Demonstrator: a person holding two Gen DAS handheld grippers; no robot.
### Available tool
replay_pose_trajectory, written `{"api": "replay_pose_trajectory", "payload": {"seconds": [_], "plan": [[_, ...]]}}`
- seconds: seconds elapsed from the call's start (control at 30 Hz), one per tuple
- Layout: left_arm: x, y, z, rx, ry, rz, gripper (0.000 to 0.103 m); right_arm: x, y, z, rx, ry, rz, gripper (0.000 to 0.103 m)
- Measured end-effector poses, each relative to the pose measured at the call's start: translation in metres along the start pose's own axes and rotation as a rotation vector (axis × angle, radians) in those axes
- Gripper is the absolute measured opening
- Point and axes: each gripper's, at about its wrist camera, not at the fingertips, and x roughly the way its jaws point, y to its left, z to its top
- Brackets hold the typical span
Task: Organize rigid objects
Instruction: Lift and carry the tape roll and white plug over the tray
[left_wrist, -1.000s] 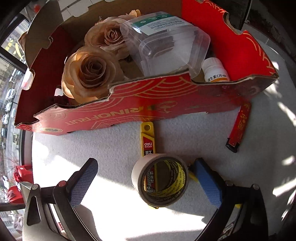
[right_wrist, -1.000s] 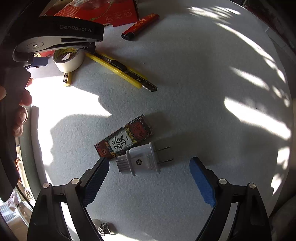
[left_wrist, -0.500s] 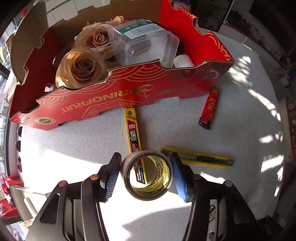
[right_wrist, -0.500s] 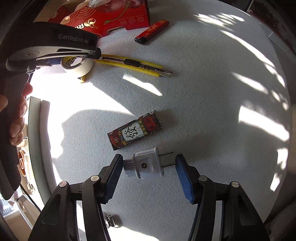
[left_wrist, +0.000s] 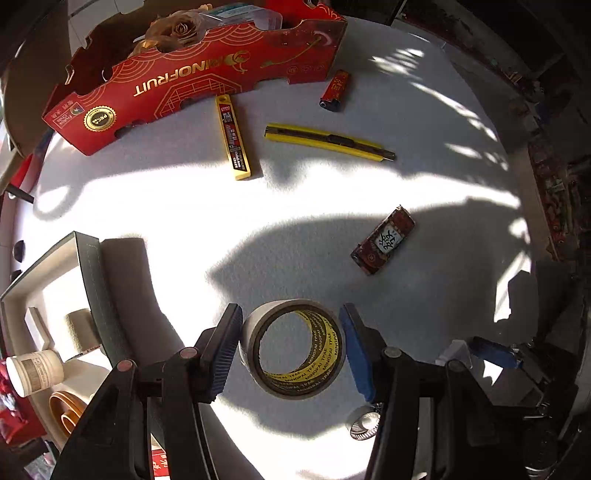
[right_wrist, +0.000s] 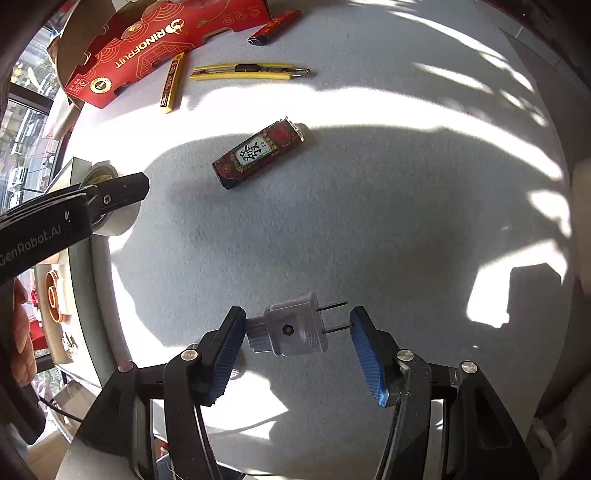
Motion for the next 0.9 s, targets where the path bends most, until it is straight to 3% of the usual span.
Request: {"api": "replay_pose_trajectory", "payload": {"seconds": [0.27, 0.3, 0.43, 0.73, 0.9], "plan": [[-0.022, -0.005, -0.066, 0.028, 0.042, -0.056, 0.058, -0.005, 0.009, -0.025, 0.028, 0.022, -0.006, 0.059], [-0.025, -0.006, -0.071, 0.036, 0.045, -0.061, 0.058, -0.003, 0.001, -0.043, 0.028, 0.02, -0.004, 0.059], [-0.045, 0.002, -0.098, 0.064, 0.041, -0.078, 0.058, -0.005, 0.019, -0.061, 0.014, 0.015, -0.013, 0.059], [-0.074, 0.036, -0.122, 0.024, -0.015, -0.074, 0.058, -0.025, 0.049, -0.078, -0.063, -0.014, -0.023, 0.059], [-0.087, 0.06, -0.127, -0.038, -0.06, -0.062, 0.058, -0.029, 0.074, -0.068, -0.124, -0.048, -0.024, 0.059]]}}
